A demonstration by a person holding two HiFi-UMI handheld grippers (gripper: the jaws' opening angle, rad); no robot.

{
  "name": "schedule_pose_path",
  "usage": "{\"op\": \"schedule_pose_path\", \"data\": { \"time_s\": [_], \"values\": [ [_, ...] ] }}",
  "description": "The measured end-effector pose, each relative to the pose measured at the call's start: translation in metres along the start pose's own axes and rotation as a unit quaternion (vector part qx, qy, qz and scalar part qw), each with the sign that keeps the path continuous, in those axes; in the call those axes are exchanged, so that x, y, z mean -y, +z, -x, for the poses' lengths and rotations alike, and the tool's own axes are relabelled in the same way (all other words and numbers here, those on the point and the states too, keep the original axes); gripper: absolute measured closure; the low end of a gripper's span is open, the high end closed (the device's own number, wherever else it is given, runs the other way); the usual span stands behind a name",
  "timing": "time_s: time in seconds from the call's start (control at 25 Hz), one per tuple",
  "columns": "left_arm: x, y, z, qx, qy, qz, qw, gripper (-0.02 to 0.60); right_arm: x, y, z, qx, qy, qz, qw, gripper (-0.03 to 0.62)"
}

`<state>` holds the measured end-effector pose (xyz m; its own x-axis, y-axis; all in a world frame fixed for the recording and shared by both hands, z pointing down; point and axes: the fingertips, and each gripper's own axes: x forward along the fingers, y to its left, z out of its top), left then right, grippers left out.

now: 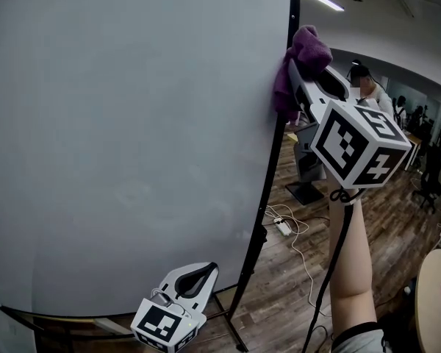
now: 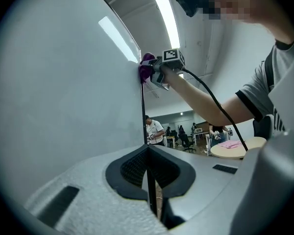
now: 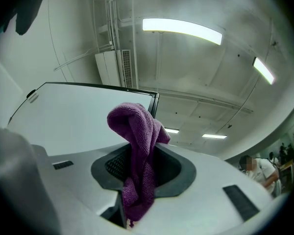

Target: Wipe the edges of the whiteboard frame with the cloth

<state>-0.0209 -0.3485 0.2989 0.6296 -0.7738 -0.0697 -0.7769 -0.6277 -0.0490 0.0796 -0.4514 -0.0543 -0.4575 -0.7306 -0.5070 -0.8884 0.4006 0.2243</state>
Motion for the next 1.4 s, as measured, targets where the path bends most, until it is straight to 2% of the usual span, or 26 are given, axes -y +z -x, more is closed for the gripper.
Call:
{"op": "schedule_pose_path", "data": {
  "time_s": [0.2,0.64,0.88,1.2,1.4],
  "values": [
    [-0.001,0.001,-0.002,0.003,-0.005,0.003,1.0,0.564,0.0,-0.01,0.001,-0.015,0.006,-0.019,1.0,0.487],
    [0.005,-0.008,0.003,0.005,-0.017,0.007,0.9998,0.564,-0.011,-0.043,0.023,-0.041,0.008,-0.024,0.999,0.487],
    [0.008,-0.001,0.004,0.001,-0.029,0.008,0.9995,0.563,-0.012,-0.055,0.028,-0.061,0.002,-0.033,0.998,0.487],
    [0.016,-0.01,0.011,-0.002,-0.046,0.026,0.9986,0.565,-0.019,-0.085,0.049,-0.085,-0.007,-0.042,0.995,0.488],
    [0.009,-0.008,0.007,0.01,-0.047,0.017,0.9987,0.564,-0.018,-0.1,0.052,-0.098,-0.014,-0.053,0.994,0.488]
  ]
}}
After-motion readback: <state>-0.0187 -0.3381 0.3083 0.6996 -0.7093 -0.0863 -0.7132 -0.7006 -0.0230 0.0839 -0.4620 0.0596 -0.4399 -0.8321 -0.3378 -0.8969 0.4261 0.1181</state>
